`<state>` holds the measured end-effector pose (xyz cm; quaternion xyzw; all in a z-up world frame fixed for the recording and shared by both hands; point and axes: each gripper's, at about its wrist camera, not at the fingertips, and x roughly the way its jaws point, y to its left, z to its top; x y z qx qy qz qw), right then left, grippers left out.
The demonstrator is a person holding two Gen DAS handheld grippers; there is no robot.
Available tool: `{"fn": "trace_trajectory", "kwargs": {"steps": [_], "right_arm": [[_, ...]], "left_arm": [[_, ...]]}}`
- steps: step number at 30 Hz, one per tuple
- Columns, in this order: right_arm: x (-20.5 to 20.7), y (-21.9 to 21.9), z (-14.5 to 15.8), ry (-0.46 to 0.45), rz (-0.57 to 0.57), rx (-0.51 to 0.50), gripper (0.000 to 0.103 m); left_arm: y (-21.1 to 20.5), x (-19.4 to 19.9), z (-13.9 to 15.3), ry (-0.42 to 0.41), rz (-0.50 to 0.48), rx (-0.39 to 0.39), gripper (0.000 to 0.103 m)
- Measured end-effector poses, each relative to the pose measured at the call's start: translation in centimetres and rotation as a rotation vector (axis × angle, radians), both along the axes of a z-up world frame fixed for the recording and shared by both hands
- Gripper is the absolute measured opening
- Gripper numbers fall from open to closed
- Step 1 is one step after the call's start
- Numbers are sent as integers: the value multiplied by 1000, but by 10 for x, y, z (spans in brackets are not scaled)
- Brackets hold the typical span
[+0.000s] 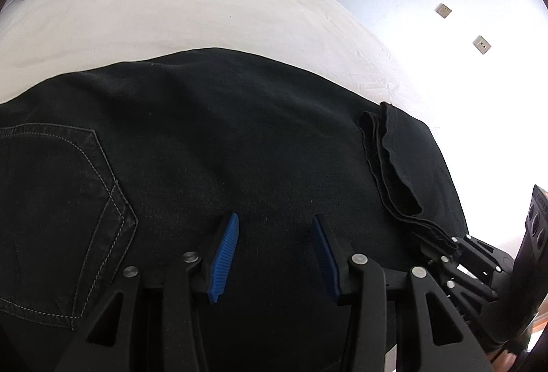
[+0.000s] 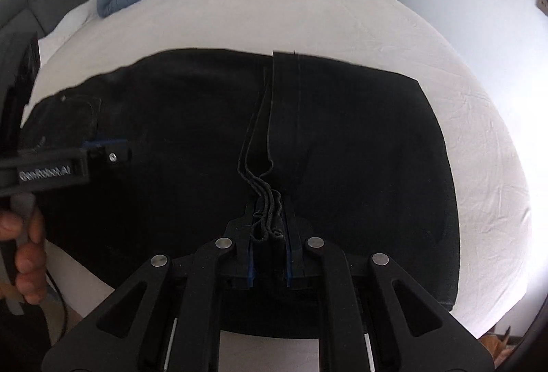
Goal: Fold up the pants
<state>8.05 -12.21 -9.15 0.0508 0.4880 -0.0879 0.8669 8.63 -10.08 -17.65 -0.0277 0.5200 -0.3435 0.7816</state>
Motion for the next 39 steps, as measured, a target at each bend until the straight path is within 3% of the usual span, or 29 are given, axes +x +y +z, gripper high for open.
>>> {"fn": "trace_trajectory", "kwargs": {"steps": [2, 4, 6, 8, 12, 18, 25, 28, 30, 32, 33, 39], "right_arm": [[-14, 2, -3, -5, -1, -2, 11], [6, 1, -13, -5, 1, -12, 11], [5, 5, -13, -9, 2, -27, 11], [2, 10, -10, -20, -1, -39, 11], [22, 16, -3, -80, -23, -77, 11], [17, 37, 22, -124, -21, -141, 11], [10, 58, 33, -125, 10, -160, 11], [5, 71, 36, -121, 39, -172, 11], [5, 82, 39, -127, 69, -181, 11], [6, 93, 42, -129, 95, -187, 11], [6, 100, 42, -129, 112, -194, 11], [16, 135, 40, -134, 206, -198, 11]], "left_arm": [[-1, -1, 3, -1, -7, -5, 57], [-5, -4, 7, -16, -10, 6, 66], [-9, -7, 11, -28, -8, 17, 85], [-9, -7, 15, -26, 4, -3, 96], [-12, 2, 19, 87, 14, -107, 99], [-28, 15, 29, 214, -12, -242, 103], [-40, 34, 27, 292, -31, -268, 102], [-40, 43, 17, 337, -37, -252, 83], [-37, 49, 12, 355, -57, -232, 45], [-30, 52, 12, 349, -69, -215, 19], [-27, 54, 14, 342, -72, -211, 13], [5, 74, 28, 281, -109, -180, 12]]}}
